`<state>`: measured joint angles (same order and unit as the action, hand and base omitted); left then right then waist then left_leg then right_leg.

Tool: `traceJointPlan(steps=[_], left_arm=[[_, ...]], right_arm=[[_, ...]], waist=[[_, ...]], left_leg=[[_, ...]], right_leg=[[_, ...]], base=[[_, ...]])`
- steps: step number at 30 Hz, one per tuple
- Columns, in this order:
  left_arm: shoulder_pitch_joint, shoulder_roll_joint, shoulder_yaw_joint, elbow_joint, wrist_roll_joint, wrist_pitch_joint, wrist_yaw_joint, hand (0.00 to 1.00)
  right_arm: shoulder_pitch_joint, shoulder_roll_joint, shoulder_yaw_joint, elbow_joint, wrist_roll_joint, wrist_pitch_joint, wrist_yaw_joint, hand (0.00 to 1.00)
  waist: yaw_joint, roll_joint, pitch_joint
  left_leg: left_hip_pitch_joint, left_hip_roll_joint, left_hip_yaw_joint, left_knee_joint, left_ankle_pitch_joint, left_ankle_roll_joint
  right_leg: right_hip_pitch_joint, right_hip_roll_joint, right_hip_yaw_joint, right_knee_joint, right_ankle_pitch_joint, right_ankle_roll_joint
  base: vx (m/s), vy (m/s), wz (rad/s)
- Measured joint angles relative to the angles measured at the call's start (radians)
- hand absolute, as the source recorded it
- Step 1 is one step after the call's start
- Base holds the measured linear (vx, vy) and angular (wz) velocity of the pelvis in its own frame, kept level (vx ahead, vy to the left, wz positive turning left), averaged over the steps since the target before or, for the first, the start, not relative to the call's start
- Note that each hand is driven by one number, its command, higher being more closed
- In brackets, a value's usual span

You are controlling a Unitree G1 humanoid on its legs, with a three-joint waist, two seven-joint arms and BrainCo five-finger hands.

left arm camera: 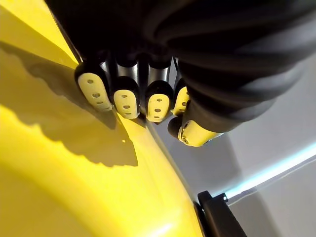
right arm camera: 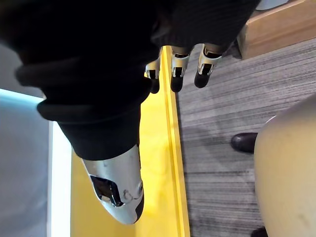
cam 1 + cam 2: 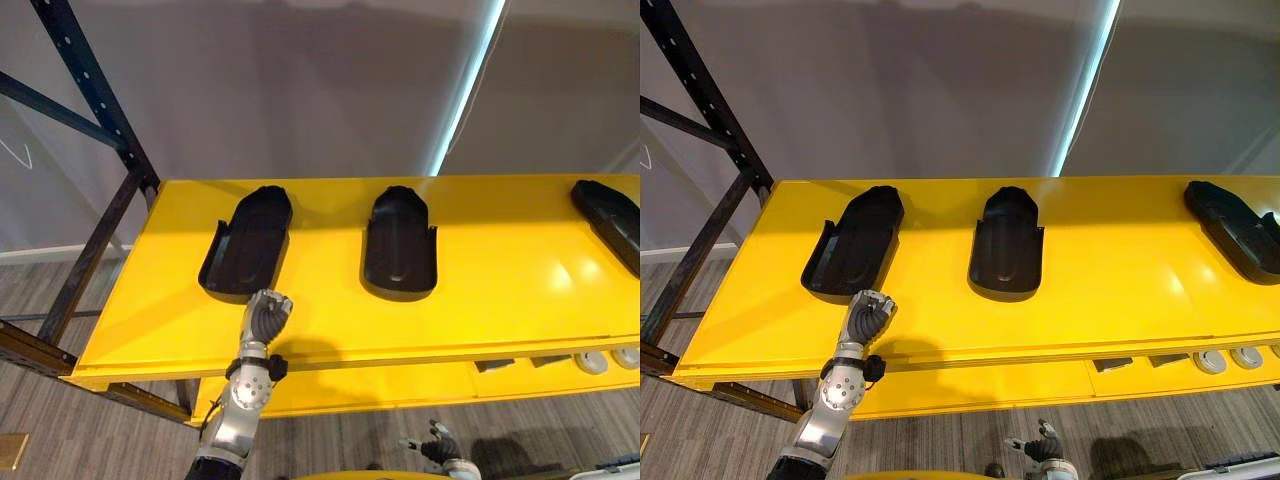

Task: Walk over and take plastic housings, then place them on the shelf

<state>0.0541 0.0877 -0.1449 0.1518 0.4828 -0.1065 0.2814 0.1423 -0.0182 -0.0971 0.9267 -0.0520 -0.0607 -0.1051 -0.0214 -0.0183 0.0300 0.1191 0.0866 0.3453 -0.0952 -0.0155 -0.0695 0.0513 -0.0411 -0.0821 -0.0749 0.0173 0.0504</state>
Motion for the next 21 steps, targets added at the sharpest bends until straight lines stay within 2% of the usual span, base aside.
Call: traceJointPlan(steps=[3,8,11,14,17,19,21], left_arm=[[-0.001,0.009,0.007,0.003,0.0,0.004,0.007,1.0],[0.0,0.016,0.008,-0.003,-0.001,0.004,0.004,1.0],[0.03,0.017,0.008,-0.093,-0.013,0.003,0.003,1.0],[0.072,0.02,0.015,-0.316,-0.039,-0.003,0.003,1.0],[0.087,0.016,0.109,-0.548,-0.07,-0.061,0.013,1.0],[0.087,0.009,0.186,-0.612,-0.129,-0.085,0.051,1.0],[0.104,-0.012,0.32,-0.635,-0.193,-0.107,0.097,1.0]], right_arm=[[-0.007,0.0,0.003,0.0,0.0,0.0,0.0,0.0],[-0.008,0.0,0.022,0.001,0.0,0.0,0.0,0.0],[-0.009,0.001,0.026,0.001,0.001,-0.001,0.0,0.0],[-0.016,0.0,0.025,0.027,0.002,-0.008,0.0,0.0],[-0.028,-0.005,0.024,0.042,0.002,-0.008,-0.001,0.0],[-0.028,-0.006,0.017,0.046,0.002,-0.008,-0.001,0.0],[-0.029,-0.01,0.016,0.055,0.002,-0.008,-0.001,0.0]], waist=[[-0.019,0.0,0.0],[-0.019,-0.004,0.002],[-0.018,-0.004,0.003],[-0.016,-0.005,0.004],[-0.002,-0.003,0.011],[0.009,-0.001,0.021],[0.018,0.001,0.023]], left_leg=[[0.0,0.0,0.0,0.0,0.0,0.0],[0.001,-0.002,0.001,0.0,0.0,0.0],[0.001,-0.002,-0.002,-0.001,0.0,0.0],[-0.002,-0.001,-0.013,0.0,0.0,0.0],[-0.002,0.0,-0.028,0.0,0.0,0.0],[-0.003,0.002,-0.046,0.0,0.0,0.0],[-0.002,0.0,-0.072,-0.003,-0.001,0.001]], right_leg=[[0.0,0.0,0.0,-0.002,0.004,-0.001],[0.01,-0.001,0.001,-0.023,0.019,-0.003],[0.012,-0.001,-0.002,-0.023,0.019,-0.003],[0.02,-0.009,-0.003,-0.022,0.019,-0.003],[0.024,-0.01,-0.01,-0.012,0.016,0.0],[0.035,-0.011,-0.024,-0.004,0.01,0.004],[0.034,-0.013,-0.043,0.03,-0.019,0.007]], base=[[-0.05,-0.031,-0.01],[-0.06,-0.033,-0.01],[-0.04,-0.04,0.04],[0.0,-0.02,0.09],[-0.03,-0.023,0.13],[-0.06,-0.042,0.26],[-0.05,-0.045,0.33]])
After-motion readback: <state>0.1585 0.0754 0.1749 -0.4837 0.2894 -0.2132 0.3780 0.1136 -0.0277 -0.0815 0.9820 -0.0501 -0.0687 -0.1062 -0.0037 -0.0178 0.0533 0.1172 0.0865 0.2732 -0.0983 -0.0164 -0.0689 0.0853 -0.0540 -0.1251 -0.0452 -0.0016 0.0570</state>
